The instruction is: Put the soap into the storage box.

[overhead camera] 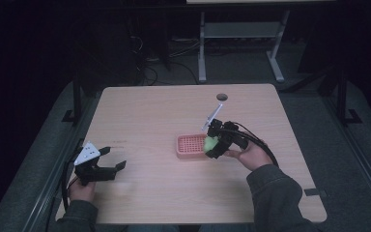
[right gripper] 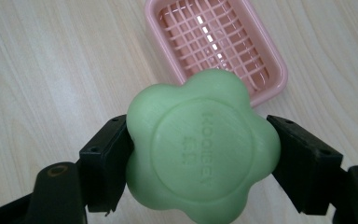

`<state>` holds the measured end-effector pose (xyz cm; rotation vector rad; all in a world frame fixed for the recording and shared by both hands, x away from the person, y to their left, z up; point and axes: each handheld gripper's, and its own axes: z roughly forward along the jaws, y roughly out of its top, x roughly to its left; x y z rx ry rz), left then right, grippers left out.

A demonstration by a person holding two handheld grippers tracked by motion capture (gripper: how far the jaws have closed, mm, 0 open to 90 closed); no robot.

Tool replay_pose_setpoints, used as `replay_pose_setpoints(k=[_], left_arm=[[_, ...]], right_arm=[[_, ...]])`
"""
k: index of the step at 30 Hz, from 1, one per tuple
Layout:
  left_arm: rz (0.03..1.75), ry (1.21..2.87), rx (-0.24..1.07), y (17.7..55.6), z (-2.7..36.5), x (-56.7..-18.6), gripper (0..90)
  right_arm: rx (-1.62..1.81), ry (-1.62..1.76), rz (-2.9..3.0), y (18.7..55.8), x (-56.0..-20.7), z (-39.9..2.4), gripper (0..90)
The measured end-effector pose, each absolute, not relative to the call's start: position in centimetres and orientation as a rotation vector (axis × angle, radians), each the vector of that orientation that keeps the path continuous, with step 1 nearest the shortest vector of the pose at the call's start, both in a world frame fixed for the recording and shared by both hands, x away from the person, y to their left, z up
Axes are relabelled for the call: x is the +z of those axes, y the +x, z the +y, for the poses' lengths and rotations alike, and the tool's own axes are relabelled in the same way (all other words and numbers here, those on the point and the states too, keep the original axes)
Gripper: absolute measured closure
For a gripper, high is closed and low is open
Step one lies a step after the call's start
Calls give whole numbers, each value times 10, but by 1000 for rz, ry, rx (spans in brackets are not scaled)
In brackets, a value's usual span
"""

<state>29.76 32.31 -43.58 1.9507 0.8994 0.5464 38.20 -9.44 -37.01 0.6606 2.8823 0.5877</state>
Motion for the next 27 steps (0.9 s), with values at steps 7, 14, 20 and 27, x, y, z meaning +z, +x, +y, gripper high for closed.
replay_pose_setpoints(k=[7, 14, 20, 27], left_arm=[[904, 1941, 544, 298, 323, -435, 144], [901, 1941, 544, 298, 323, -435, 144], [903, 1935, 541, 298, 323, -435, 144], [901, 1928, 547, 299, 324, -435, 144]], right_arm=[[601, 640, 2886, 391, -364, -84, 258], [587, 617, 2894, 401, -357, -70, 258], [596, 592, 2908, 409, -358, -57, 258], [565, 592, 2928, 419, -365, -45, 258]])
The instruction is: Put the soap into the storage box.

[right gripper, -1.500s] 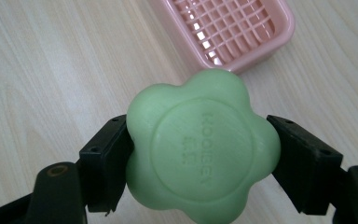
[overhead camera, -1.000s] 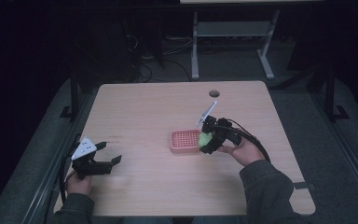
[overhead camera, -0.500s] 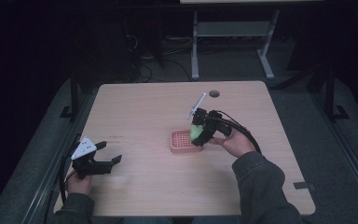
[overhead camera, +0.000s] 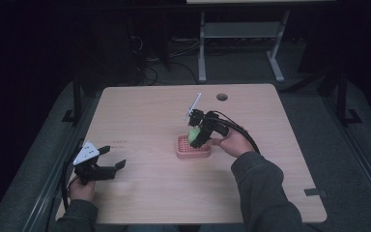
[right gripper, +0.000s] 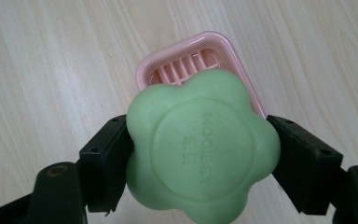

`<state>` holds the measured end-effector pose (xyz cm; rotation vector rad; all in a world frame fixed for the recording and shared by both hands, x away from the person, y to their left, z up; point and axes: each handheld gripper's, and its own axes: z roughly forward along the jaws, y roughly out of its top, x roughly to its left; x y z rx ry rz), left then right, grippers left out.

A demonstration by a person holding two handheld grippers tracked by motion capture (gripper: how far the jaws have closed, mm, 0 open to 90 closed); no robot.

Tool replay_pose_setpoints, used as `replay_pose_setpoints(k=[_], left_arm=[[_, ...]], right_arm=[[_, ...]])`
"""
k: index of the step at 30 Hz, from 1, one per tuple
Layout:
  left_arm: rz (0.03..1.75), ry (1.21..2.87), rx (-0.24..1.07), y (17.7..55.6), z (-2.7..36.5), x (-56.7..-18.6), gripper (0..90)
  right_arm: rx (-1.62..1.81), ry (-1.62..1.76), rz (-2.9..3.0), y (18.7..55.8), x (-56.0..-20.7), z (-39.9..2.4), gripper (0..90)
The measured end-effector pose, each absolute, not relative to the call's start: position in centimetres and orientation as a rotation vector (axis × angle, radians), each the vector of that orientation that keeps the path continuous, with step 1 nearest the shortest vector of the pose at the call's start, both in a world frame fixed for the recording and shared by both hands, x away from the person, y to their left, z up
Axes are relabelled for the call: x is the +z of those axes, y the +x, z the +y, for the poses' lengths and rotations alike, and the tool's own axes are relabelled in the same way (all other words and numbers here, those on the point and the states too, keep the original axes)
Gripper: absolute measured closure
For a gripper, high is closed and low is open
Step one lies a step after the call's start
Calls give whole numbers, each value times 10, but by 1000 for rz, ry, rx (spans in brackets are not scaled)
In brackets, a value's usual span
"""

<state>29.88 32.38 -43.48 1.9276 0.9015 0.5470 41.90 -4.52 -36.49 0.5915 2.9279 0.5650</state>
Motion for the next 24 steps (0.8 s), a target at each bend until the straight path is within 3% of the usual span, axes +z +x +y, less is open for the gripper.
replay_pose_setpoints(k=[24], left_arm=[[896, 1927, 544, 299, 323, -435, 144]], right_arm=[[526, 622, 2951, 435, -382, -33, 258]])
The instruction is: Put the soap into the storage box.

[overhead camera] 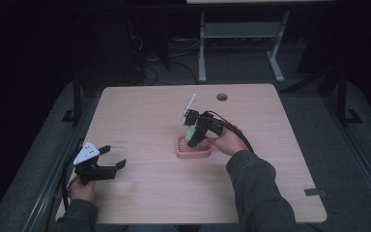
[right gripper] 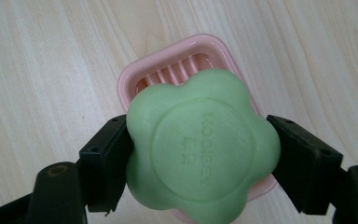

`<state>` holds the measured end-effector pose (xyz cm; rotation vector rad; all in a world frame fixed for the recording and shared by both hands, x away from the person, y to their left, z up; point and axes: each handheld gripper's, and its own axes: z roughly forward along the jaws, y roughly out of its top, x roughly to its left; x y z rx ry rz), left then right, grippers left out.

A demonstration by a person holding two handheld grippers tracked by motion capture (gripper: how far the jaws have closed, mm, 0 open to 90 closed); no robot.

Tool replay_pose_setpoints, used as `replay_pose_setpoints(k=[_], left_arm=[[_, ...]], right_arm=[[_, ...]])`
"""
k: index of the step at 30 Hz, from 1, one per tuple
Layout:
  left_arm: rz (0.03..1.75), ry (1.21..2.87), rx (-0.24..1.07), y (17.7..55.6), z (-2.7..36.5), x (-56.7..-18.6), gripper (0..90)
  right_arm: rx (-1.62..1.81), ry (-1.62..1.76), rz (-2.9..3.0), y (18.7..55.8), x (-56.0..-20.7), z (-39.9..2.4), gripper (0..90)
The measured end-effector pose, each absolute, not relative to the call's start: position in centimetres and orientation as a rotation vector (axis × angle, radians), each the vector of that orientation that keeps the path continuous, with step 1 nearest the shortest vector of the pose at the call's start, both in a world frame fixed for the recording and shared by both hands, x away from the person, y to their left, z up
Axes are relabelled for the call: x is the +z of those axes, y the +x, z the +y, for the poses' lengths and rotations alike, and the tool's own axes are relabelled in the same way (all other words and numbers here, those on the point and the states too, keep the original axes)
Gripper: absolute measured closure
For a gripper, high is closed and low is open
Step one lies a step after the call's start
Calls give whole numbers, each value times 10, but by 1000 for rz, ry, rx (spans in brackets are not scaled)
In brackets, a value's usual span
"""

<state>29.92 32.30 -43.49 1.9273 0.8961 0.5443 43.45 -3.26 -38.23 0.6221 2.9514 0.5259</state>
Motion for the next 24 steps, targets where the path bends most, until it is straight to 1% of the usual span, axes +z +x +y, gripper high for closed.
replay_pose_setpoints(k=[24], left_arm=[[897, 1923, 547, 299, 324, -435, 144]], right_arm=[[506, 659, 2952, 444, -398, -29, 257]])
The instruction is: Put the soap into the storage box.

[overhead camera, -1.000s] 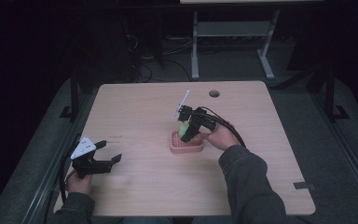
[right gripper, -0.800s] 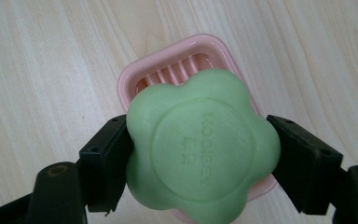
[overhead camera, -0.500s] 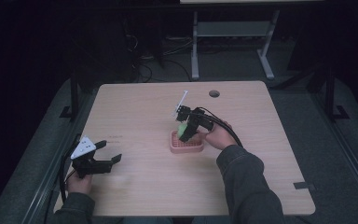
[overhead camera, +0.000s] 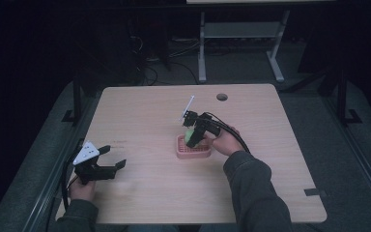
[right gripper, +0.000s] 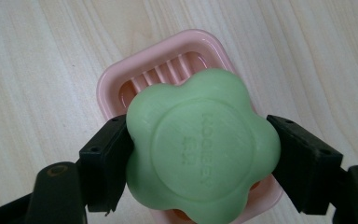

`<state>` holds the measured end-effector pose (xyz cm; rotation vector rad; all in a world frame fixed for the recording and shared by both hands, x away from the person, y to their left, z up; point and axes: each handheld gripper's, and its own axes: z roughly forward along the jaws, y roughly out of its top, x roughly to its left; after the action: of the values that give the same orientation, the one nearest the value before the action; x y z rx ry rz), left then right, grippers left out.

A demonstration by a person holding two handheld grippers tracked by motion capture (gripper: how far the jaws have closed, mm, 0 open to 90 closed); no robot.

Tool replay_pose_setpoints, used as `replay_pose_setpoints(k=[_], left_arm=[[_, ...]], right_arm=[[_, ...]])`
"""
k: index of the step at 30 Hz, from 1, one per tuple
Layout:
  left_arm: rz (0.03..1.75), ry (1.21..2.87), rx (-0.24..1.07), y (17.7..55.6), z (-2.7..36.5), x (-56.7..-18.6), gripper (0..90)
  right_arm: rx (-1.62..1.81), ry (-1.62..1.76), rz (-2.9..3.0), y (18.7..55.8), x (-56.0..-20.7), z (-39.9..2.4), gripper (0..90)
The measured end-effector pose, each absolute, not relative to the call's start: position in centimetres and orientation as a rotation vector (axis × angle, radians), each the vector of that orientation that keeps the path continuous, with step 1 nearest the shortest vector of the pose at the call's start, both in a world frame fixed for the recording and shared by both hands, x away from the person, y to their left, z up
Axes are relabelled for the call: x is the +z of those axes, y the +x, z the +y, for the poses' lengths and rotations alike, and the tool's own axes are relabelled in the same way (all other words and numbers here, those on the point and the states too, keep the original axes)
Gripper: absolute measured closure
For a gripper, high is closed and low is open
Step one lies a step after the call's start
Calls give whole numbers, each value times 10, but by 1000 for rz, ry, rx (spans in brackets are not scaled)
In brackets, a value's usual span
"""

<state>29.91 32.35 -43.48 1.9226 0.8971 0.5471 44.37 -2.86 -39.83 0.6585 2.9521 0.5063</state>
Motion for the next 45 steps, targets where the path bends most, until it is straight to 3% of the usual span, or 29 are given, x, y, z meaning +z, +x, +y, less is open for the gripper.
replay_pose_setpoints(k=[45], left_arm=[[897, 1918, 548, 299, 324, -435, 144]], right_arm=[[446, 695, 2959, 446, -420, -24, 255]])
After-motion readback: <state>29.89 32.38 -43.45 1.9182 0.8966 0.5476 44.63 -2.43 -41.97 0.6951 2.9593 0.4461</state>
